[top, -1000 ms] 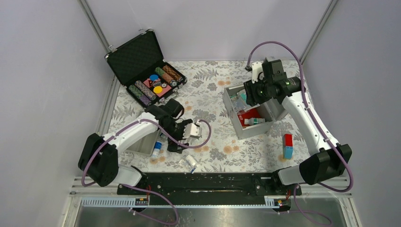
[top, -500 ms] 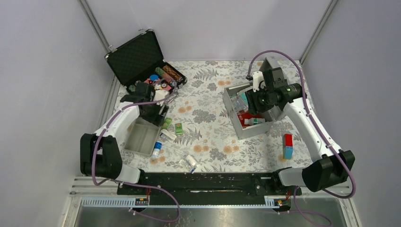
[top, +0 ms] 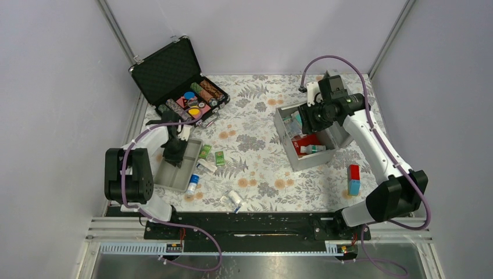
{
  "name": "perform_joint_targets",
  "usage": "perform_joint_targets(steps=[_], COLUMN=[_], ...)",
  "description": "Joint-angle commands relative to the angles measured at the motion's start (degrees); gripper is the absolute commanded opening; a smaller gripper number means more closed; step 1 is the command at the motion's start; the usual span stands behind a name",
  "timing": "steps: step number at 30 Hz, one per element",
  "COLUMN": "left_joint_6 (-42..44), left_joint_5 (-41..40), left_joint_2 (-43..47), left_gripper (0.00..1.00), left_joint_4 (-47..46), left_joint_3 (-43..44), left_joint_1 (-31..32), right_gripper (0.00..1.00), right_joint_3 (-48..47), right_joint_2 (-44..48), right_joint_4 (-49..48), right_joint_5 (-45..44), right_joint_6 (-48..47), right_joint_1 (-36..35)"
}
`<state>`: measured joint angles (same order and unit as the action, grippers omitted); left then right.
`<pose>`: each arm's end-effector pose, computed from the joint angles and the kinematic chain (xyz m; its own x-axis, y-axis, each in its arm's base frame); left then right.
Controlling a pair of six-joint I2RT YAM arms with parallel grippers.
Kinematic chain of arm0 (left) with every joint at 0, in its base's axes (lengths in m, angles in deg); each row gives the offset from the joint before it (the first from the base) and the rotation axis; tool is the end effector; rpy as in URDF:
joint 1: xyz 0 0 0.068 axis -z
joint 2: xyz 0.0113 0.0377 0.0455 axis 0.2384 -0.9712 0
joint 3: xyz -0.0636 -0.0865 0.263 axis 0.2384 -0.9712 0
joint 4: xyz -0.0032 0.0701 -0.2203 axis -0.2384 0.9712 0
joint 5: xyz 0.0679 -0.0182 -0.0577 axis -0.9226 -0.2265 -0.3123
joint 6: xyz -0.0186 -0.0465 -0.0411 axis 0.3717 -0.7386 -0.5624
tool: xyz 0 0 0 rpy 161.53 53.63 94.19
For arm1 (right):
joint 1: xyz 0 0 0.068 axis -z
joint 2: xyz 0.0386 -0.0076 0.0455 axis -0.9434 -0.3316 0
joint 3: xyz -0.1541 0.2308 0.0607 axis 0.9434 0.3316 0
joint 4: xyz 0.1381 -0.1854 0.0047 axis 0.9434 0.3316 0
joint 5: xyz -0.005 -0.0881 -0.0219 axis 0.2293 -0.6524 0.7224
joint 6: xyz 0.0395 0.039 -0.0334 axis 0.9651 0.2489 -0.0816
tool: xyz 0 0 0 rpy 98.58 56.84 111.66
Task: Organize the medicine kit
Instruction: Pick up the medicine box compartment at the center of the board.
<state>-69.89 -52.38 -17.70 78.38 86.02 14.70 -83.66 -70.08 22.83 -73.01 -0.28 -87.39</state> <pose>0.2487 -0.0050 0.1970 -0.9678 0.2069 -0.1432 0.2084 0.9780 0.0048 0.2592 0.0873 0.3445 -0.6774 -0.3994 -0.6178 -0.5243 0.8512 0.0246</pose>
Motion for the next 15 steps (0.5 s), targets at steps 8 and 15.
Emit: perform_joint_targets(steps=[8,15], left_joint_6=[4.6,10.7], left_joint_5=[-2.2,0.7], left_joint_2=[1.6,10.2], left_gripper=[0.05,0.0], left_joint_4=[-1.1,5.5], left_joint_3=[-4.2,1.8], left_joint_1=[-2.5,-2.5], right_gripper=[0.53,0.53], right_joint_3=[-4.4,-5.3], right_joint_2=[-2.2,-0.2], right_joint_4=[-0.8,0.2], right_joint_5=[1.2,-0.2], right_joint_6=[-0.3,-2.2], right_joint_1=[-0.1,-0.1])
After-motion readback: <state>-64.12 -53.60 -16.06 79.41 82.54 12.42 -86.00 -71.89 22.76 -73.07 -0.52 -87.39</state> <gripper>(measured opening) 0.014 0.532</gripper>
